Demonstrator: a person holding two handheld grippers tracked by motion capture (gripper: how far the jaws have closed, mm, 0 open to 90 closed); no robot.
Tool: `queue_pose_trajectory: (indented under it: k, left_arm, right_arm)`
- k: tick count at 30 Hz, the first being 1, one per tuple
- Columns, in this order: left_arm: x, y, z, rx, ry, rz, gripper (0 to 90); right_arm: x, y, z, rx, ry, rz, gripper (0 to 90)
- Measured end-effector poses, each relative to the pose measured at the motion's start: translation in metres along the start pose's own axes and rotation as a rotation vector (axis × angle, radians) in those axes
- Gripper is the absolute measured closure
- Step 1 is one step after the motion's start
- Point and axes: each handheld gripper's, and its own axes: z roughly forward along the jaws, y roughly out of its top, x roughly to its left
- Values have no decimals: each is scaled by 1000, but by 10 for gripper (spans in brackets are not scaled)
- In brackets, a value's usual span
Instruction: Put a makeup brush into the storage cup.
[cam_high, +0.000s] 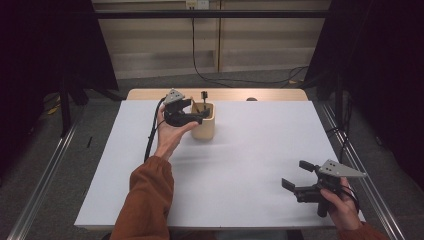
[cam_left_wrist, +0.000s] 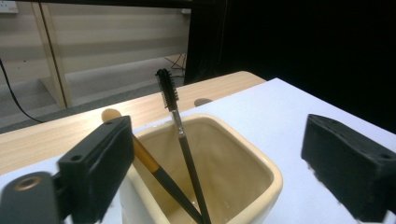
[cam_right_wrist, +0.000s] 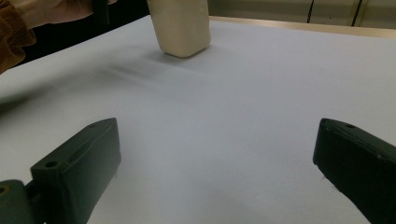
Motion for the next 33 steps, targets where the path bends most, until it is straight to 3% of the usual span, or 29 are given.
queue_pose_trajectory:
  k: [5, 12, 17, 21, 25, 28, 32, 33]
  left_arm:
    - [2, 2, -4, -11, 15, -16, 37]
    - [-1, 3, -9, -3, -4, -14, 21]
    - [-5, 6, -15, 7, 7, 2, 23]
    - [-9, 7, -23, 17, 7, 50, 24]
    - [-10, 5, -30, -1, 5, 36, 22]
    - [-12, 2, -33, 12, -10, 37, 21]
    - [-16, -2, -38, 46, 11, 68, 22]
    - [-16, -3, -39, 48, 14, 59, 22]
  right_arm:
    - [-1, 0, 0, -10, -4, 3, 5]
    - [-2, 1, -1, -14, -5, 2, 5]
    - [-1, 1, -1, -17, -16, 3, 4]
    - [-1, 2, 0, -18, -14, 2, 3]
    - [1, 2, 1, -14, -13, -7, 2]
    - [1, 3, 0, -19, -14, -6, 2]
    - [0, 2, -1, -18, -19, -10, 2]
    - [-1, 2, -1, -19, -21, -6, 2]
